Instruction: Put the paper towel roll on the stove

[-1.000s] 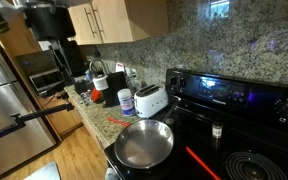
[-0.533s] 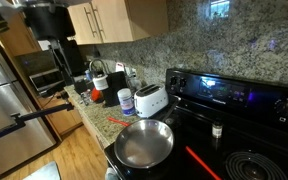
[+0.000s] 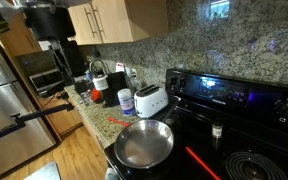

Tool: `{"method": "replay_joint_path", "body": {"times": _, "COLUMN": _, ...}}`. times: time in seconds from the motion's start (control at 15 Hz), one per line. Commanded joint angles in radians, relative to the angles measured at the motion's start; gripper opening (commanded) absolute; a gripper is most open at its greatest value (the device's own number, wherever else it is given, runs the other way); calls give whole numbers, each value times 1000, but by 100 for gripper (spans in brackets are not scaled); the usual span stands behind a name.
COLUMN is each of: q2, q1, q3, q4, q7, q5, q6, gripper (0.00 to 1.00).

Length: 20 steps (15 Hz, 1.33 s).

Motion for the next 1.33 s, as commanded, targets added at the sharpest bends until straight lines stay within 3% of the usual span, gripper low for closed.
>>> {"method": "replay_joint_path", "body": {"times": 0.0, "q2": 0, "q1": 0, "q3": 1, "q4": 2, "q7": 0, "q5": 0, "q6": -2, "gripper": 100}}
{"method": "replay_joint_path", "body": {"times": 0.4, "q2": 0, "q1": 0, "q3": 1, "q4": 2, "q7": 0, "q5": 0, "q6": -2, "gripper": 100}}
{"method": "replay_joint_path", "body": {"times": 0.73, "q2": -140, "q1": -26, "q3": -5, "q4": -74, "q7": -32, "q5": -140, "q6": 158, "gripper": 100}}
{"method": "replay_joint_path", "body": {"times": 1.27, "q2": -383, "q1": -23, "q3": 16, "q4": -63, "q7": 34, "q5": -119, "q6": 307, "gripper": 100}}
